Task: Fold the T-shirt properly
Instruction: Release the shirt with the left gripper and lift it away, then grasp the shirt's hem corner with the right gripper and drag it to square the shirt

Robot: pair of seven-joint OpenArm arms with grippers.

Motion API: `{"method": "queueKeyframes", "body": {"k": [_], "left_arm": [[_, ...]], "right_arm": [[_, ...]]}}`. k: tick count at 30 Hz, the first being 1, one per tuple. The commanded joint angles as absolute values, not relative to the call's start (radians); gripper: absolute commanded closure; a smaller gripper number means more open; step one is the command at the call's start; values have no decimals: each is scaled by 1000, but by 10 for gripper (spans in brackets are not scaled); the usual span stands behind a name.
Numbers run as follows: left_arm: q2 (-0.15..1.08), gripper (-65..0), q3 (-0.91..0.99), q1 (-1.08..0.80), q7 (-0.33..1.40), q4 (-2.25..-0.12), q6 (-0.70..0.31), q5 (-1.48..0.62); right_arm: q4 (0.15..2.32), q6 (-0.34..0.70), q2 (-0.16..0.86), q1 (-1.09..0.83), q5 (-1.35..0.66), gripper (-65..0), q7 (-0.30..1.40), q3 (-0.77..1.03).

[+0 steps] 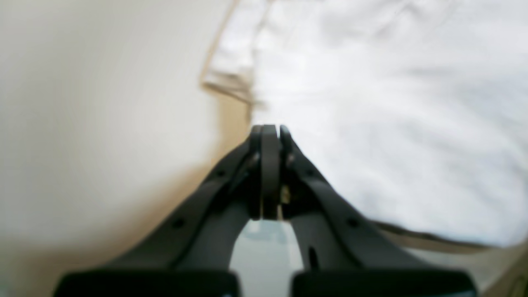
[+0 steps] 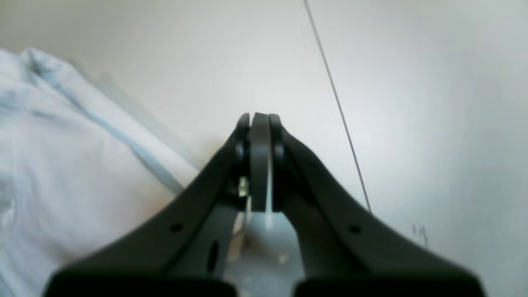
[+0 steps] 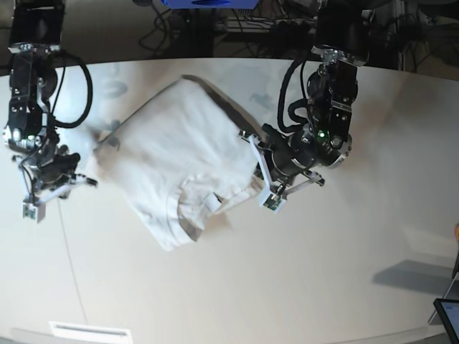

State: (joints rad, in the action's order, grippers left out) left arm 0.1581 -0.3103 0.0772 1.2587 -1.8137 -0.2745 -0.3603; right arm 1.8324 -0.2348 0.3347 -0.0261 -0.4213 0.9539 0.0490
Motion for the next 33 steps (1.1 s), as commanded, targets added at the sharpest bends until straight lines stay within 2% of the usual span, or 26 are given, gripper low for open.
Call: {"method": "queueKeyframes", "body": {"k": [1,7,13,19,27,33], "left_arm": [[166,0,-300,99,1228,-1831,-278,-349],[186,0,-102,56,1185,-1899,-278,-341],[209,0,99,-45,1185,-1945,-278,-338],[254,0,211,-130,1184,-1945,-278,-344],[251,0,361,-217,1184,-1979,-278,-344],[249,0,371,-243,1182,-1986,-278,-344]], "right_arm": [[1853,-205,351,-7,-418,-3,917,51],[1899,65,355,8,-418,-17,881,51],[1900,226,355,58,-418,-149,883,45],[1893,245,357,151,-417,-209,885,-113],[1690,249,317,317,-421,-212,944,-291],[1606,249,305,397,-424,-364,946,-337]]}}
